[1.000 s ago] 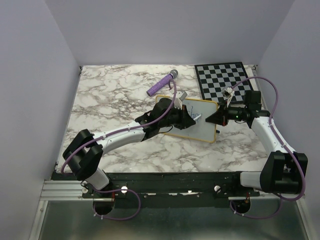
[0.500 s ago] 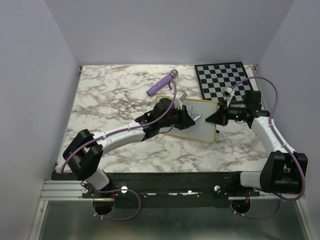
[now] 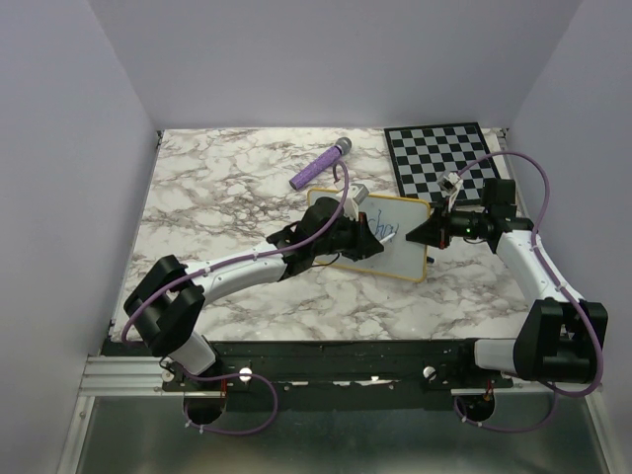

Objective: Write a sentence on the whiteboard

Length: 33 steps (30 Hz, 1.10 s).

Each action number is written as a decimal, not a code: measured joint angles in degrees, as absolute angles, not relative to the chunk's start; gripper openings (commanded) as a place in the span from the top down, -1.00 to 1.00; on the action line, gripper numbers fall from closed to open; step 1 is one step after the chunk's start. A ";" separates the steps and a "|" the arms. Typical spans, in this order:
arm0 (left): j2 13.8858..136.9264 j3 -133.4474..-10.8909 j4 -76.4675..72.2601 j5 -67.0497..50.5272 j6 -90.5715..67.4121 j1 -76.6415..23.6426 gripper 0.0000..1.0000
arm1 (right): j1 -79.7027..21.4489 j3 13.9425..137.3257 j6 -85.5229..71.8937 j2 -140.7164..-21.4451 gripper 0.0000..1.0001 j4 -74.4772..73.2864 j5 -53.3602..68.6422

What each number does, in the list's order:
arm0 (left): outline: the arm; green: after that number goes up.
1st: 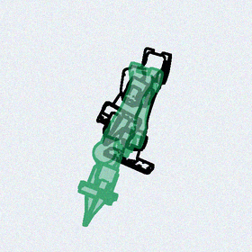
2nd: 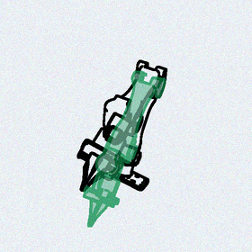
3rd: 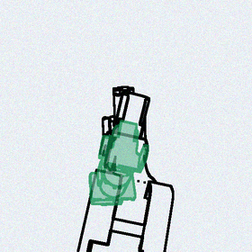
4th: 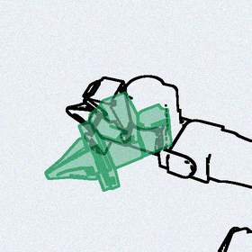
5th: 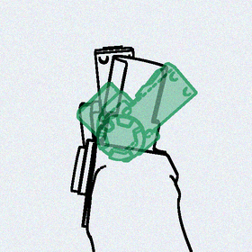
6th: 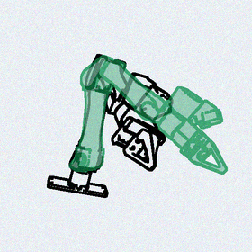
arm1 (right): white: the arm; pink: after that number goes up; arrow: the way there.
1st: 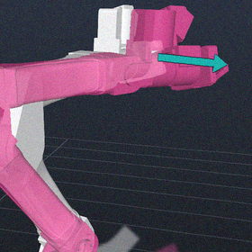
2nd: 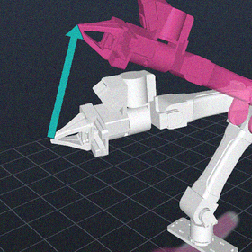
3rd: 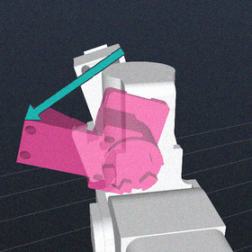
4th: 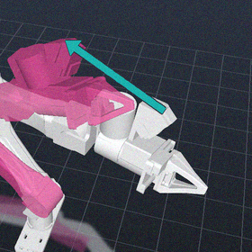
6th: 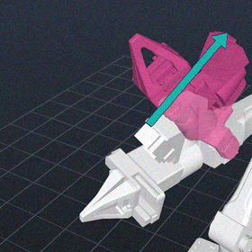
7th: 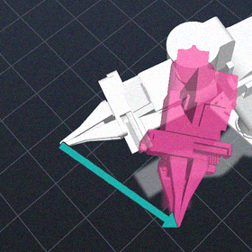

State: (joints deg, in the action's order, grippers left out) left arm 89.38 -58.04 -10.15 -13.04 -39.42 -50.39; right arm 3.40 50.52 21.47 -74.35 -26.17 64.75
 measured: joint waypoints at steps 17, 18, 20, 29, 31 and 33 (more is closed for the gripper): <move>89.69 -57.17 -9.21 -13.78 -39.79 -50.74 1.00 | 3.40 50.52 21.50 -74.35 0.99 -26.15 64.75; 89.73 -57.19 -9.06 -13.82 -39.86 -50.76 1.00 | 3.40 50.52 21.50 -74.35 0.99 -26.15 64.75; 89.82 -57.17 -8.78 -14.02 -39.92 -50.76 1.00 | 3.40 50.52 21.50 -74.35 0.99 -26.15 64.75; 89.65 -57.17 -8.51 -14.09 -39.90 -50.76 1.00 | 3.40 50.52 21.50 -74.35 0.99 -26.15 64.77; 89.21 -57.14 -8.01 -13.78 -39.90 -50.76 1.00 | 3.38 50.52 21.50 -74.35 0.99 -26.17 64.77; 88.47 -57.08 -7.53 -13.45 -39.88 -50.76 1.00 | 3.38 50.52 21.50 -74.32 0.99 -26.17 64.77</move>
